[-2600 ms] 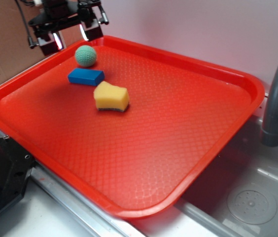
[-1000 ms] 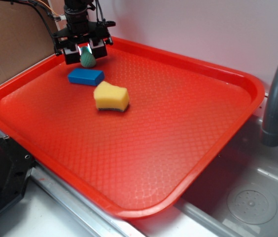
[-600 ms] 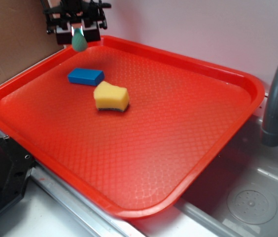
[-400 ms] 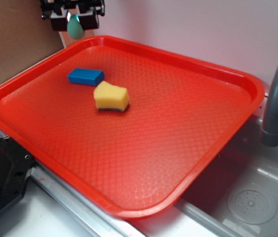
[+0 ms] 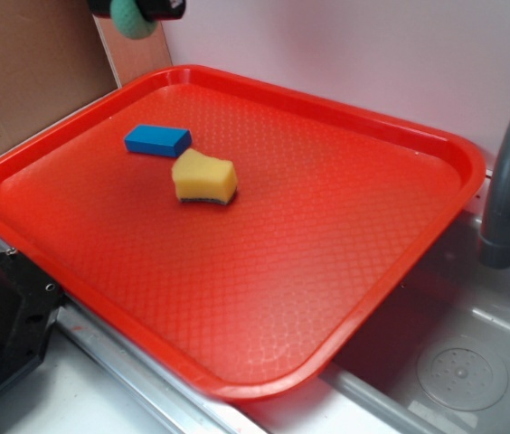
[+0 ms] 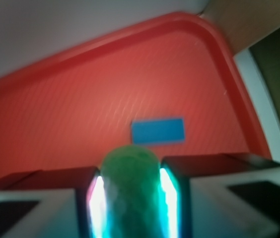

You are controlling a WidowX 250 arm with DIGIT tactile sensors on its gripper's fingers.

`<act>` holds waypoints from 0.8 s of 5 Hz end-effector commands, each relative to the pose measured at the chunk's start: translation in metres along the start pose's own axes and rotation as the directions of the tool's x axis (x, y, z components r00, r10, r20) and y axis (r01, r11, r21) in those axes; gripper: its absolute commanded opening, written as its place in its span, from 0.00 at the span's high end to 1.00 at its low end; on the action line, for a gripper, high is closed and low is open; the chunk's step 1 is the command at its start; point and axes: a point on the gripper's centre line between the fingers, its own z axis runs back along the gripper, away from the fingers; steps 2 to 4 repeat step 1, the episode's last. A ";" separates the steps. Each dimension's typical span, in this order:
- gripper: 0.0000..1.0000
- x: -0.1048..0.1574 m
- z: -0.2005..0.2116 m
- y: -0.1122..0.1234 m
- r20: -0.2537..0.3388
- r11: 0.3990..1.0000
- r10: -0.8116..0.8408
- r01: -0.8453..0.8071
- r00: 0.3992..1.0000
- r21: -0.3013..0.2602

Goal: Grab the green ball.

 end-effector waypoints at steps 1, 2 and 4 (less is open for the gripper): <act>1.00 -0.023 0.012 0.000 0.044 0.995 -0.101 0.101 0.994 -0.002; 1.00 -0.023 0.012 0.000 0.044 0.995 -0.101 0.101 0.994 -0.002; 1.00 -0.023 0.012 0.000 0.044 0.995 -0.101 0.101 0.994 -0.002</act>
